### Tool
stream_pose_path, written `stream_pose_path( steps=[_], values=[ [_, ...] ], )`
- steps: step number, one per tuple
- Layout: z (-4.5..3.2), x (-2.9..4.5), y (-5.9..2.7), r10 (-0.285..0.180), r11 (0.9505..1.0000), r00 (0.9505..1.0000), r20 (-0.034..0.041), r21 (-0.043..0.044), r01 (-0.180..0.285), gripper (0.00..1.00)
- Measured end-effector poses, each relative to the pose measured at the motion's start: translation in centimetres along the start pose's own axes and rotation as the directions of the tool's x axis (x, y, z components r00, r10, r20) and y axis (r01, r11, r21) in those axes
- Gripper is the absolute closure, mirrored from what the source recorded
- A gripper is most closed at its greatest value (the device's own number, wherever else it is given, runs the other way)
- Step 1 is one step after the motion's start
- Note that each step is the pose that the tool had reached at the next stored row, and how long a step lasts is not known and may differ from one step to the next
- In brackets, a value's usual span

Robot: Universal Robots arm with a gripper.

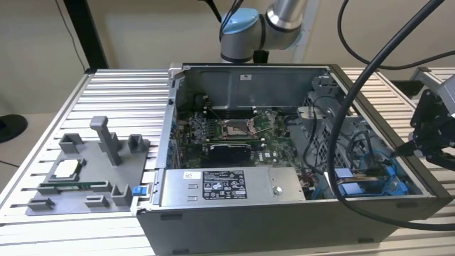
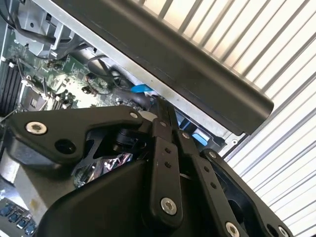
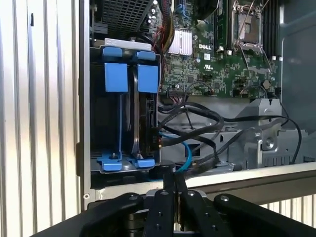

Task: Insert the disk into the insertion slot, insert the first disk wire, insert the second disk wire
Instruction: 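Insert the second disk wire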

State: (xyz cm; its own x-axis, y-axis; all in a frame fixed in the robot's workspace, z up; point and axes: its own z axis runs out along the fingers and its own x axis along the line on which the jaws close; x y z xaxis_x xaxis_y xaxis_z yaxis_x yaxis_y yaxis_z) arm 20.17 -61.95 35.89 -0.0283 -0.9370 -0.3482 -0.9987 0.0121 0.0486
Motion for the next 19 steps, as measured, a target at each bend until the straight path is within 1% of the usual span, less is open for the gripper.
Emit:
stream_pose_path(
  steps=[2, 3, 6, 8, 9, 11, 14, 16, 19],
  values=[
    [-0.05, 0.12, 0.03, 0.000, 1.0000, 1.0000, 0.0078, -0.0001, 0.000, 1.00],
    [-0.07, 0.15, 0.02, 0.000, 1.0000, 0.9999, 0.0101, -0.0003, 0.000, 1.00],
    [-0.17, 0.19, 0.04, 0.000, 1.0000, 0.9999, 0.0158, -0.0003, 0.000, 1.00],
    [-0.19, 0.20, 0.03, 0.000, 1.0000, 0.9999, 0.0173, -0.0004, 0.000, 1.00],
    [-0.20, 0.20, 0.04, 0.000, 1.0000, 0.9998, 0.0177, -0.0004, 0.000, 0.00],
    [-0.21, 0.26, 0.04, 0.000, 1.0000, 0.9998, 0.0194, -0.0005, 0.000, 0.00],
    [-0.35, 0.53, 0.03, -0.001, 1.0000, 0.9997, 0.0225, -0.0005, 0.001, 0.00],
    [-0.59, 0.57, 0.04, -0.001, 1.0000, 0.9997, 0.0235, -0.0006, 0.001, 0.00],
    [-0.63, 0.97, 0.03, 0.000, 1.0000, 0.9997, 0.0243, -0.0016, 0.000, 0.00]
  ],
)
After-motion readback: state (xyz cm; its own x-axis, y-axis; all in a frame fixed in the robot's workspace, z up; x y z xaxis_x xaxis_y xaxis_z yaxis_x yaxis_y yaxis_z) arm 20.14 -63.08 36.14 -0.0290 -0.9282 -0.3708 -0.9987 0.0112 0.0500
